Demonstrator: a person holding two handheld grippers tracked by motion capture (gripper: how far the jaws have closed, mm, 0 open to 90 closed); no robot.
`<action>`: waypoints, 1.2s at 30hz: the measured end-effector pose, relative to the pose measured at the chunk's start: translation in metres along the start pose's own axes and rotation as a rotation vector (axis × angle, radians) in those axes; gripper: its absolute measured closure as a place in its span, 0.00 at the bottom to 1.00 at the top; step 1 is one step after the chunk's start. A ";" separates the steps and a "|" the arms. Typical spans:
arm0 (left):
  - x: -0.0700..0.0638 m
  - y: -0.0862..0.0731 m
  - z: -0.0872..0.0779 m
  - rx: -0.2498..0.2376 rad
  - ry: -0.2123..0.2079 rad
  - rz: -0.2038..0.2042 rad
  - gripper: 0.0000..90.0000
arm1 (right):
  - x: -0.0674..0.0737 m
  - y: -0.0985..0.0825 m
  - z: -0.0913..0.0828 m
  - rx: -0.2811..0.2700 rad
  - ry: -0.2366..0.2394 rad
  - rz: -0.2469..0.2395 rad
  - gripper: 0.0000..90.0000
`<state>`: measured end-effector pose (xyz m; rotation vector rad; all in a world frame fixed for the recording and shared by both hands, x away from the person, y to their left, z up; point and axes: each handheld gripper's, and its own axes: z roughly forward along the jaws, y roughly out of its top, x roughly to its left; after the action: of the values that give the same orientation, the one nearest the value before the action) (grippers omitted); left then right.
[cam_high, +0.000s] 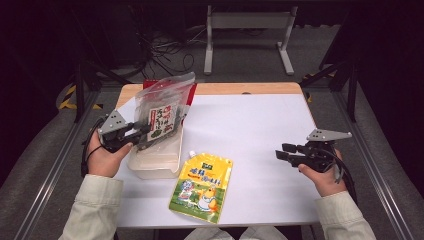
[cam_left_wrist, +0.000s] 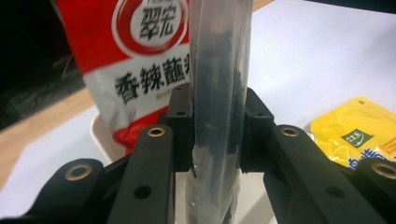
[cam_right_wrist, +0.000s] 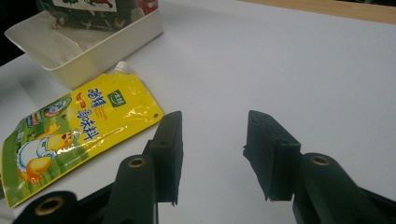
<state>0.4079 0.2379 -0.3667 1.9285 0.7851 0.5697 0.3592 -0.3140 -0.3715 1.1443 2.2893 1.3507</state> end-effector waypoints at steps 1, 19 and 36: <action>0.002 -0.003 0.000 0.017 -0.003 -0.013 0.79 | 0.000 0.000 0.000 -0.001 0.000 -0.001 0.62; 0.004 -0.016 -0.004 0.080 -0.030 -0.099 0.78 | -0.001 -0.001 0.001 -0.003 0.002 0.004 0.60; -0.001 -0.012 -0.013 0.078 0.032 -0.098 0.43 | -0.001 -0.001 0.004 -0.007 0.005 -0.001 0.58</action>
<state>0.3948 0.2493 -0.3715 1.9434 0.9290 0.5179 0.3617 -0.3124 -0.3742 1.1392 2.2870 1.3617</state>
